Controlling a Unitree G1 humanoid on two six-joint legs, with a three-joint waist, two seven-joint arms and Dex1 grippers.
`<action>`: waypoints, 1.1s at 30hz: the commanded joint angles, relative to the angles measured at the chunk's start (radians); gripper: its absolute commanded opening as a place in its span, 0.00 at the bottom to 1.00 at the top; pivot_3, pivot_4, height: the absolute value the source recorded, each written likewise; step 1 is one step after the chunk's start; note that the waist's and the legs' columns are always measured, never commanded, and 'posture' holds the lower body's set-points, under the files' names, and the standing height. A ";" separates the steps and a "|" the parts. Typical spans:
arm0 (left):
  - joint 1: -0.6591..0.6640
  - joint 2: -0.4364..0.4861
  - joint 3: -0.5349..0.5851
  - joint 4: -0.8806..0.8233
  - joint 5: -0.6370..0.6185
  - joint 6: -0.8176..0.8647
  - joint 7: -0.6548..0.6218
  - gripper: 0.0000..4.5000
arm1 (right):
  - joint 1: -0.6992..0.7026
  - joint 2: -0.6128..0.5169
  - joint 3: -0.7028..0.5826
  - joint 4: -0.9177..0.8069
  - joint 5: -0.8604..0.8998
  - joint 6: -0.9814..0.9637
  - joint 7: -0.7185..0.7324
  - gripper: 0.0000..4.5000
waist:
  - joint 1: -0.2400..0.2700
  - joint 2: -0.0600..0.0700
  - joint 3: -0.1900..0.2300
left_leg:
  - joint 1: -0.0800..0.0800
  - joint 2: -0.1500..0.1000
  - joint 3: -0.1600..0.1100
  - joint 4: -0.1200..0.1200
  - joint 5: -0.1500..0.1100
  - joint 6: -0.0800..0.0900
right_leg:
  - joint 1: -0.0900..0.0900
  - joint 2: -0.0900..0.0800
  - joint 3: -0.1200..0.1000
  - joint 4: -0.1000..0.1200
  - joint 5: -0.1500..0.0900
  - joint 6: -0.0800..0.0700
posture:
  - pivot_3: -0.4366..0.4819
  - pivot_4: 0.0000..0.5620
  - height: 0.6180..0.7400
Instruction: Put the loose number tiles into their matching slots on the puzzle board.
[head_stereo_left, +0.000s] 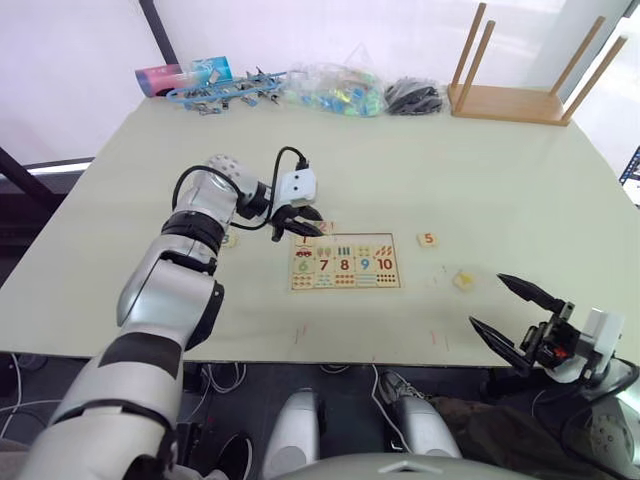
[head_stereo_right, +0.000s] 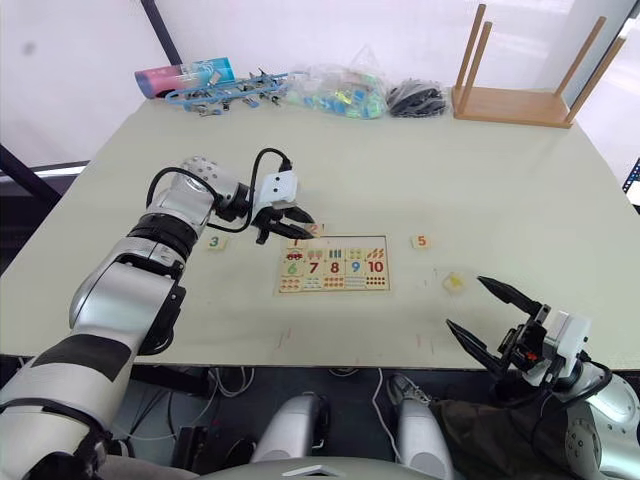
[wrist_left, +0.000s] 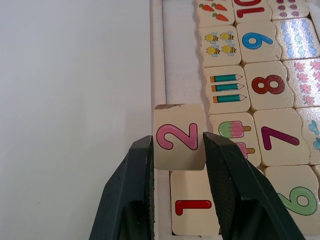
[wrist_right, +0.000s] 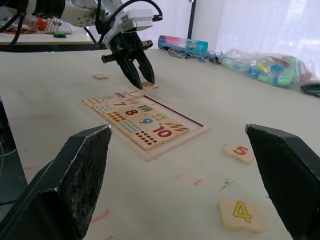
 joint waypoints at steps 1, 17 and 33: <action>-0.034 -0.003 0.024 0.003 0.013 -0.018 0.005 0.21 | 0.004 -0.002 -0.028 -0.016 0.008 -0.025 -0.006 1.00 | 0.000 0.000 0.000 | 0.000 0.000 0.000 0.000 0.000 0.000 | 0.000 0.000 0.000 0.000 0.000 0.000 | 0.48 0.27 1.00; -0.020 -0.028 0.039 0.017 0.039 -0.027 0.005 0.21 | 0.003 -0.011 -0.021 -0.018 0.003 -0.029 -0.010 1.00 | 0.000 0.000 0.000 | -0.001 0.000 -0.001 0.002 0.000 0.001 | 0.000 0.000 0.000 0.000 0.001 0.000 | 0.48 0.27 1.00; -0.019 -0.035 0.045 0.037 0.059 -0.046 0.021 0.21 | 0.005 -0.011 -0.021 -0.016 -0.007 -0.034 -0.012 1.00 | 0.000 0.000 0.000 | -0.002 0.000 -0.001 0.002 -0.001 0.001 | 0.000 0.000 0.000 0.000 0.001 0.000 | 0.48 0.27 1.00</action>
